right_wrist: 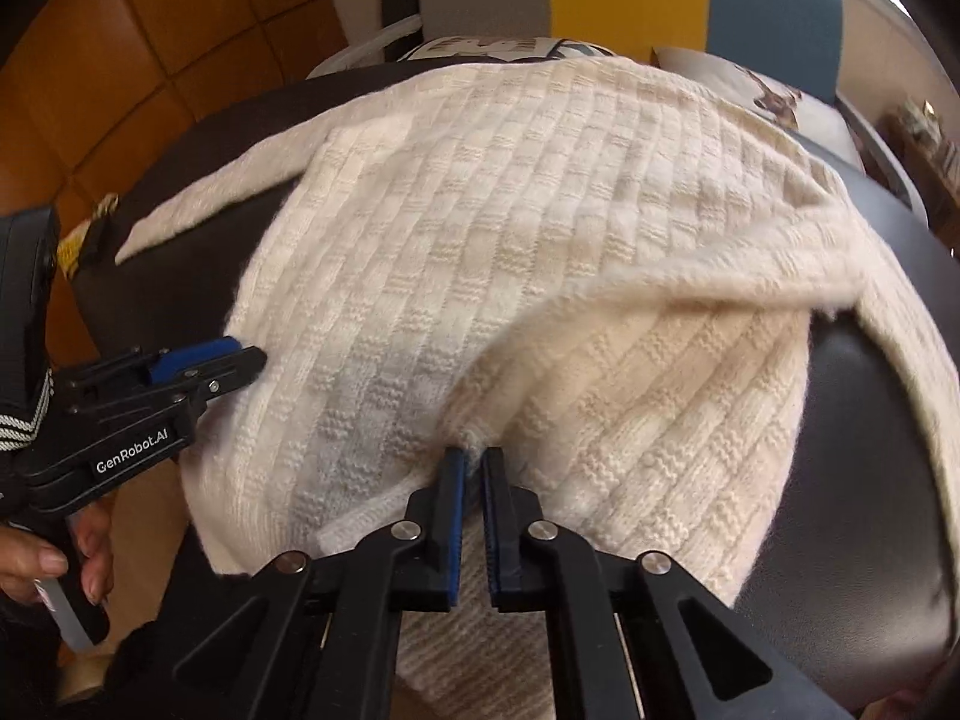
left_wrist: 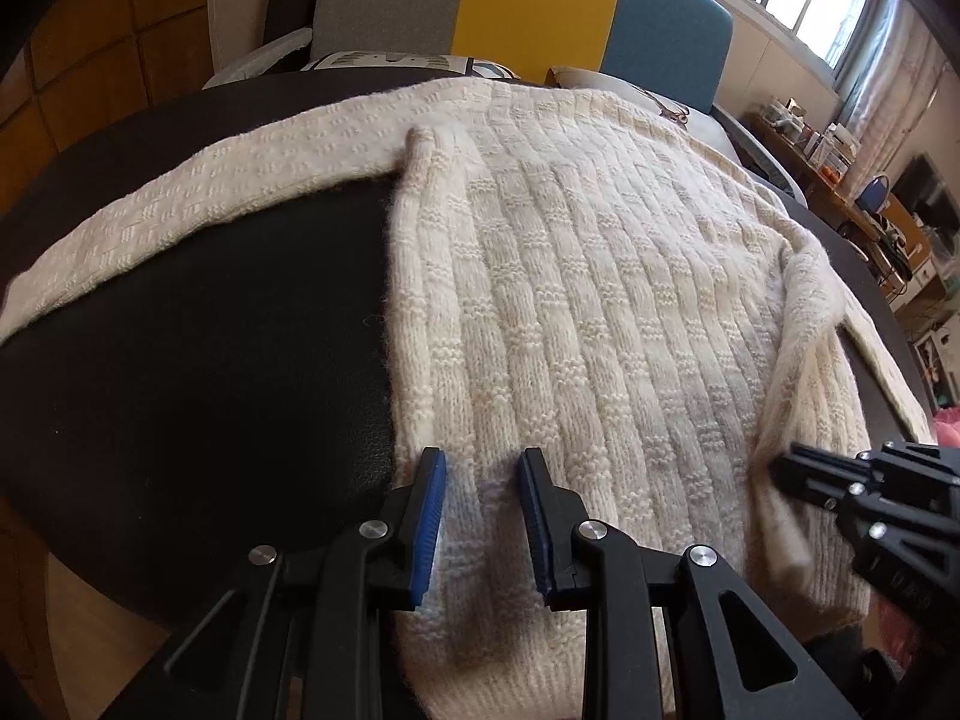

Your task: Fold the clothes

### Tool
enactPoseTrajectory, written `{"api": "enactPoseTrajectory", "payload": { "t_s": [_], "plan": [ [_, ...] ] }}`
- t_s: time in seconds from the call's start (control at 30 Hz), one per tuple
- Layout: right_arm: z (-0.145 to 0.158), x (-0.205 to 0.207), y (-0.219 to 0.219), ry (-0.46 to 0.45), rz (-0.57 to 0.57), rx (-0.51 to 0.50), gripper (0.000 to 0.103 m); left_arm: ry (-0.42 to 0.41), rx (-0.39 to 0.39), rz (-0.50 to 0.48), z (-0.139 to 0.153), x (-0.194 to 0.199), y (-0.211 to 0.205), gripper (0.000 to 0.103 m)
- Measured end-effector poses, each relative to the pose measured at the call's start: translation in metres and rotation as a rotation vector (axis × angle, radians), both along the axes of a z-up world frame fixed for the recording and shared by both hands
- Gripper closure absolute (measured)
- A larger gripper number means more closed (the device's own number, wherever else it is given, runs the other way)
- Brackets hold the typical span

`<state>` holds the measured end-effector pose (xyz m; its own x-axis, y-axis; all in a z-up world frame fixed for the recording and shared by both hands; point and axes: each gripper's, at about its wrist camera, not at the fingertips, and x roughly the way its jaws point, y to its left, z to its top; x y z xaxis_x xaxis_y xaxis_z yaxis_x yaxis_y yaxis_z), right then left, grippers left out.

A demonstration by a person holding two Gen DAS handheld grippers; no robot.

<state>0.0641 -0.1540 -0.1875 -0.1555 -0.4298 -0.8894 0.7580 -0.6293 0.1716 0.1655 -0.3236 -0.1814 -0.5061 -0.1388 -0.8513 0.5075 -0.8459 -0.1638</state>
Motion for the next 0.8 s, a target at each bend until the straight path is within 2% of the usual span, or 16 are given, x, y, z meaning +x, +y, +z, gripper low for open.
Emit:
{"api": "enactPoseTrajectory", "payload": {
  "t_s": [0.13, 0.2, 0.23, 0.27, 0.33, 0.4, 0.47, 0.53, 0.57, 0.63, 0.67, 0.8],
  "plan": [
    [-0.005, -0.01, 0.007, -0.12, -0.032, -0.06, 0.097, -0.005, 0.0, -0.001, 0.0, -0.001, 0.0, 0.076],
    [-0.006, -0.013, 0.008, -0.16, -0.065, -0.089, 0.091, -0.005, 0.007, 0.002, 0.0, -0.001, -0.001, 0.076],
    [-0.007, -0.014, 0.008, -0.19, -0.09, -0.113, 0.078, -0.006, 0.01, 0.004, 0.0, -0.001, -0.002, 0.076],
    [-0.007, -0.014, 0.007, -0.217, -0.115, -0.135, 0.076, -0.007, 0.012, 0.005, 0.0, -0.001, -0.002, 0.076],
    [-0.006, -0.011, 0.003, -0.208, -0.157, -0.129, 0.075, -0.008, 0.012, 0.004, 0.0, -0.001, -0.002, 0.076],
    [-0.006, -0.006, -0.004, -0.157, -0.154, -0.104, 0.075, -0.007, 0.01, 0.001, 0.001, -0.001, -0.002, 0.076],
    [-0.005, 0.005, -0.018, -0.051, -0.128, -0.044, 0.074, -0.005, 0.008, 0.001, 0.0, -0.001, -0.001, 0.076],
    [-0.007, 0.029, -0.036, 0.149, 0.004, 0.072, 0.074, -0.003, 0.003, -0.003, 0.0, 0.0, 0.0, 0.076],
    [-0.008, 0.04, -0.045, 0.241, 0.064, 0.124, 0.076, -0.003, -0.001, -0.006, 0.0, 0.0, 0.0, 0.076],
    [-0.008, 0.049, -0.047, 0.307, 0.105, 0.141, 0.088, -0.003, -0.004, -0.01, 0.0, 0.0, 0.0, 0.076],
    [-0.007, 0.052, -0.047, 0.333, 0.122, 0.145, 0.094, -0.005, -0.004, -0.012, 0.0, 0.0, 0.0, 0.075],
    [0.007, 0.016, -0.011, 0.191, 0.042, 0.039, 0.095, -0.005, 0.007, -0.019, 0.0, 0.0, -0.002, 0.075]
  ]
}}
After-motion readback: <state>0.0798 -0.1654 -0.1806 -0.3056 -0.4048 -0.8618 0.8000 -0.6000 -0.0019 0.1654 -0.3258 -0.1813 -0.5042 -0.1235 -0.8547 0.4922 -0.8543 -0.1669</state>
